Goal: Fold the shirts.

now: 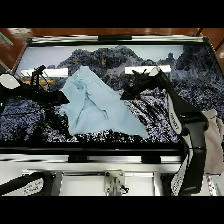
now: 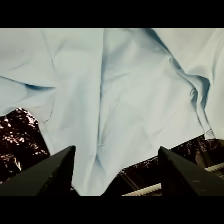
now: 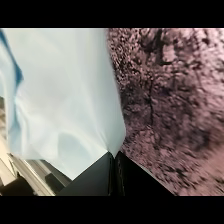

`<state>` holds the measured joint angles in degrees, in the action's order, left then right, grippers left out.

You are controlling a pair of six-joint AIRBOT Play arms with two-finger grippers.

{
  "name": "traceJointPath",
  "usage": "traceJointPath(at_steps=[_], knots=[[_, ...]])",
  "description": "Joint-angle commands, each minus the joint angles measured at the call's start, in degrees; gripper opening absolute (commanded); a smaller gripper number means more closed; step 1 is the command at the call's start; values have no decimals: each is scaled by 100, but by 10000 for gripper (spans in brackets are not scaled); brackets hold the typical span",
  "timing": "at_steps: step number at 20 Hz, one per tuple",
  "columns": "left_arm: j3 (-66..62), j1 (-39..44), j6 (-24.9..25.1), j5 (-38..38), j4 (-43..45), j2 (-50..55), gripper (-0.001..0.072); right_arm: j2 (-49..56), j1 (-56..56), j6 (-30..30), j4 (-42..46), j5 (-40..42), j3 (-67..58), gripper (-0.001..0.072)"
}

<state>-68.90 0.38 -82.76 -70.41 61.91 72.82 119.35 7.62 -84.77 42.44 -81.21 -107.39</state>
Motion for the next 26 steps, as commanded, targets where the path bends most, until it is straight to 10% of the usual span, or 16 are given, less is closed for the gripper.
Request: traceJointPath(at_steps=[1, 8, 19, 20, 22, 26], knots=[[-15, -11, 2, 177, 0, 2, 603, -356, -706, -83, 262, -719, -2, 67], [-28, -11, 0, 442, 0, 2, 602, -1727, -1364, -28, 769, -507, 2162, 66], [-28, -11, 2, 964, 0, 4, 601, -4889, -575, 734, -1797, 1755, 7565, 67], [-28, -11, 4, 973, 2, 4, 601, -4957, -498, 739, -1932, 1803, 7547, 103], [-28, -13, 70, 981, 2, 4, 602, -5071, -621, 962, -2155, 1727, 7357, 509], [-28, -13, 326, 977, 92, 79, 608, -5193, -1349, 988, -1982, 1744, 6275, 508]])
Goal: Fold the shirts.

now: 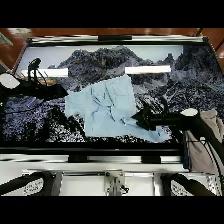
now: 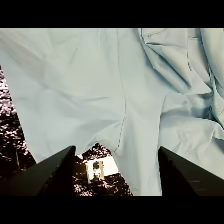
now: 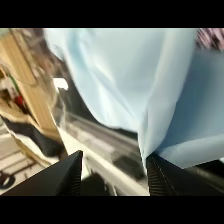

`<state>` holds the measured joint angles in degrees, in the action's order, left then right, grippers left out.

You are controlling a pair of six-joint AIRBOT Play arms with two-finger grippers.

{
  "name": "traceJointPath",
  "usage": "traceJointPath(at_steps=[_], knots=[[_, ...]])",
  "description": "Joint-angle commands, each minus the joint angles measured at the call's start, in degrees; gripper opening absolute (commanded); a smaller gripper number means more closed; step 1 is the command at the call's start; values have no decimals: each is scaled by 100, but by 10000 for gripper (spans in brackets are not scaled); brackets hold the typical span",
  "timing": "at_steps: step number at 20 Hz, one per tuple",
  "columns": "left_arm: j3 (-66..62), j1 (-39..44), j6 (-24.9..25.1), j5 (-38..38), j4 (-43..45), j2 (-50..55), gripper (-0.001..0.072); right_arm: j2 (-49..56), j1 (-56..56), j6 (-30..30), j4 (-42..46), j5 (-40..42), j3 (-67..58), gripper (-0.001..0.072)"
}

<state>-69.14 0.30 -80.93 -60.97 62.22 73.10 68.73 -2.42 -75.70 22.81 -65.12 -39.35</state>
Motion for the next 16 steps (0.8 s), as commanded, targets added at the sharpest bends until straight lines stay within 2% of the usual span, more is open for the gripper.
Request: traceJointPath(at_steps=[1, 2, 3, 7, 10, 14, 16], knots=[[-7, -2, 142, 35, 57, 140, 621, -59, -483, 83, 256, 280, -981, 509], [-9, 4, 142, 42, 28, 273, 682, 101, -498, 35, 645, 343, -1453, 520], [-42, 11, 142, 37, -46, 448, 688, 380, -466, -157, 1102, 345, -1998, 563], [-785, 37, 142, 37, -96, 1530, 688, 1941, -107, -765, 2422, 361, -3928, 563], [-1652, -48, 114, -70, 35, 2280, 688, 3071, 79, -1054, 2514, 151, -4900, 563], [-2430, -37, 116, -1139, 402, 3136, 688, 3853, 319, -1086, 2516, -203, -5309, 563], [-2452, -22, 70, -1327, 400, 3410, 689, 4013, 437, -1067, 2559, -354, -5309, 563]])
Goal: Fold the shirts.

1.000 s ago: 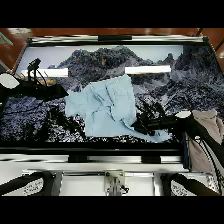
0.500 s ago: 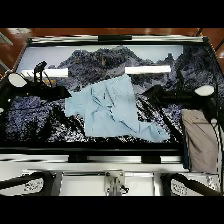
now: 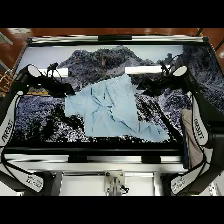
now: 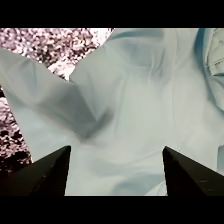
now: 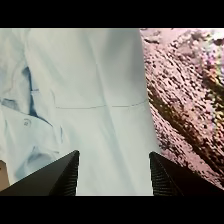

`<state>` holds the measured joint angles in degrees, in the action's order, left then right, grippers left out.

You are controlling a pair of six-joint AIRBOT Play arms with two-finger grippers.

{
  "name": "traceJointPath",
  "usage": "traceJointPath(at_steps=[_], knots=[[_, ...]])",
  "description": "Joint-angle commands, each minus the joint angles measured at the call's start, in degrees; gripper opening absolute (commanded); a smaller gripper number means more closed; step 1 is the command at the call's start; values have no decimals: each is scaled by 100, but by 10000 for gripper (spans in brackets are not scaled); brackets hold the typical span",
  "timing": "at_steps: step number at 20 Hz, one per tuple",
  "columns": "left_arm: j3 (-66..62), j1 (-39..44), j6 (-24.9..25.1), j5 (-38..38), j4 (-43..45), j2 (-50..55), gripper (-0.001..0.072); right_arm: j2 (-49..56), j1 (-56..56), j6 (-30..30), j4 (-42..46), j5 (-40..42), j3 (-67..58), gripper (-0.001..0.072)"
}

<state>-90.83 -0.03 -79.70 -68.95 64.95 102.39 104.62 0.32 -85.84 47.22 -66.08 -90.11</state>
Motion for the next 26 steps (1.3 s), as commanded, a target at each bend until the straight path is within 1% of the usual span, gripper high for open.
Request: traceJointPath(at_steps=[1, 3, 5, 6, 7, 8, 9, 10, 11, 12, 13, 14, 17, 19, 21, 23, 24, 26], knots=[[-278, 11, -96, -533, 129, 575, 688, 468, 221, -35, 214, -256, -232, 563], [-280, 13, -94, -494, 107, 693, 688, 511, 299, -55, 474, -234, -232, 563], [-280, 48, -114, -385, 103, 763, 660, 568, 348, -57, 396, -254, -232, 563], [-280, 79, -109, -304, 101, 774, 571, 608, 380, -66, 343, -256, -232, 563], [-282, 114, -109, -223, 79, 774, 369, 660, 411, -79, 249, -260, -232, 563], [-295, 122, -70, -203, 22, 774, 207, 717, 422, -79, 166, -254, -232, 563], [-330, 127, 52, -201, -74, 774, 92, 780, 457, -76, 101, -249, -232, 563], [-391, 125, 186, -210, -166, 772, 46, 839, 485, -72, 11, -249, -232, 563], [-503, 125, 236, -214, -225, 772, 46, 894, 505, -74, -101, -243, -232, 558], [-647, 125, 238, -212, -225, 772, 46, 953, 522, -72, -208, -223, -234, 538], [-826, 125, 238, -212, -236, 772, 46, 981, 529, -72, -269, -175, -232, 314], [-1060, 125, 234, -223, -245, 772, 46, 984, 525, -68, -313, -68, -234, 63], [-1897, 125, 232, -326, -245, 765, 45, 970, 442, 492, -765, 48, -601, 66], [-2605, 122, 201, -332, -245, 763, 45, 935, 372, 525, -935, 57, -1250, 66], [-3285, 92, 188, -179, -468, 686, 45, 837, 319, 555, -1051, 157, -2002, 66], [-3344, 2, 188, 498, -1014, 243, 45, 688, 267, 623, -1215, 382, -2839, 66], [-3320, -61, 192, 844, -1294, -33, 45, 531, 251, 634, -1318, 625, -3049, 66], [-3303, -214, 216, 1508, -1670, -658, 45, 11, 225, 811, -1469, 1152, -3075, 66]])
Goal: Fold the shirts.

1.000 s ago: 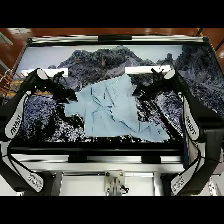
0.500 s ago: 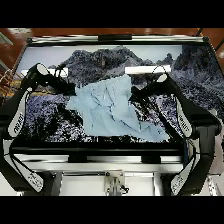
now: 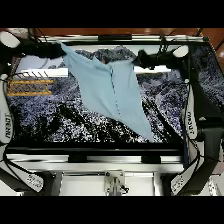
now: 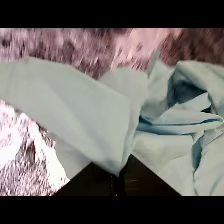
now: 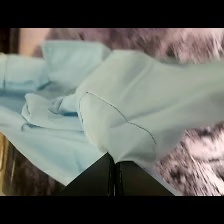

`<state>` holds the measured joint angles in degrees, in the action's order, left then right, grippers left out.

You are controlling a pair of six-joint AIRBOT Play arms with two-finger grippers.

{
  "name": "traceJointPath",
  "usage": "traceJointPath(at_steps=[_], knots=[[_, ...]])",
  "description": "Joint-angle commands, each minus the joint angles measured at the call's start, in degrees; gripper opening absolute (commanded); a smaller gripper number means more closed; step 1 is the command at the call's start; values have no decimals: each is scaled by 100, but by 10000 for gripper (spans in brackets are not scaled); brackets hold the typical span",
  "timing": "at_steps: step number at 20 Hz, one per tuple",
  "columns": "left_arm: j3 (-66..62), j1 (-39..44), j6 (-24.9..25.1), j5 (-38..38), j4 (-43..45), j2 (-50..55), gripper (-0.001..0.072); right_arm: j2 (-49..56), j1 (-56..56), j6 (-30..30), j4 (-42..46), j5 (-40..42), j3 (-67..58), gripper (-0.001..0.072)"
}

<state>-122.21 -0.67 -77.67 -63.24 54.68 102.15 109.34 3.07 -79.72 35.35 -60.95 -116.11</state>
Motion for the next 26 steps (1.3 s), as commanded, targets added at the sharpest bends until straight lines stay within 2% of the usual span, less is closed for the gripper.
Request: traceJointPath(at_steps=[1, 3, 5, 7, 8, 11, 12, 13, 15, 18, 20, 24, 25, 26], knots=[[-164, -234, 15, 1198, -765, -973, 45, -721, -66, 289, -264, 743, -470, 66], [-162, -323, 39, 1325, -883, -1578, 45, -1272, -76, 446, -254, 592, -470, 66], [26, -321, 282, 1244, -881, -2164, 45, -1799, -76, 555, -146, 330, -470, 66], [466, -323, 446, 938, -861, -2780, 45, -2308, -76, 540, 76, -138, -470, 66], [656, -323, 501, 564, -800, -3029, 45, -2522, -76, 448, 330, -522, -470, 66], [1086, -299, 463, -1060, -728, -3370, 45, -3003, 166, -378, 1414, -1969, 24, 67], [1272, -238, 334, -1440, -595, -3377, 45, -3112, 363, -516, 1808, -2415, 474, 67], [1552, -129, 282, -1626, -382, -3381, 44, -3185, 562, -385, 2149, -2594, 935, 67], [2404, 199, 197, -1696, 223, -3386, 44, -3324, 933, -472, 2645, -2430, 2122, 67], [4207, 776, 199, -1672, 678, -3499, 44, -3668, 1320, -662, 2656, -1864, 4094, 67], [5368, 1086, -181, -1561, 1172, -3705, 44, -4039, 1427, -833, 2680, -1644, 5289, 67], [6999, 1412, -428, -1475, 1263, -4081, 44, -4898, 1432, -1440, 2643, -1451, 7117, 67], [7211, 1506, -472, -1410, 1261, -4076, 46, -5053, 1429, -1510, 2588, -1338, 7353, 85], [7335, 1582, -468, -1388, 1204, -4039, 80, -5154, 1429, -1523, 2527, -1298, 7460, 220]])
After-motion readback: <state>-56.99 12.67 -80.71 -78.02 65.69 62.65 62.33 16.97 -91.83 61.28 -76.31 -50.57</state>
